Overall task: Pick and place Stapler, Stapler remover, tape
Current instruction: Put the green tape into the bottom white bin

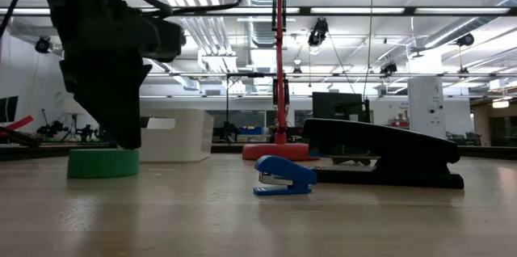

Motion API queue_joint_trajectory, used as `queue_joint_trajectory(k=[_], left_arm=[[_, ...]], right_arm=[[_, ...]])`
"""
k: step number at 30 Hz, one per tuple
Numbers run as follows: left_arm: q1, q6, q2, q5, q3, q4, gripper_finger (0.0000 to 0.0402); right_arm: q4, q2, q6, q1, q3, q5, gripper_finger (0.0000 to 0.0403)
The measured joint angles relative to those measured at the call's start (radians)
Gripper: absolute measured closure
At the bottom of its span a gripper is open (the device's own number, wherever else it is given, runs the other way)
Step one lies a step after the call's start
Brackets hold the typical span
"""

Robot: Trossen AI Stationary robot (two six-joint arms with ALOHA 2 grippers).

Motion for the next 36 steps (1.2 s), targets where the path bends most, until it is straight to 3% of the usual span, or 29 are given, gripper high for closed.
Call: queue_joint_trajectory(k=[19,27,36], left_arm=[[-0.090,0.061,0.000,0.036,0.081,-0.011,0.0220],[-0.109,-0.039,0.001,0.028,0.037,-0.082,0.0220],[-0.105,0.016,0.005,0.006,-0.046,0.038,0.0220]], right_arm=[[0.000,0.000,-0.025,0.000,0.000,0.022,0.0326],[0.000,0.001,-0.045,0.000,0.000,0.027,0.0326],[0.000,0.001,-0.058,-0.001,0.000,0.060,0.0326]])
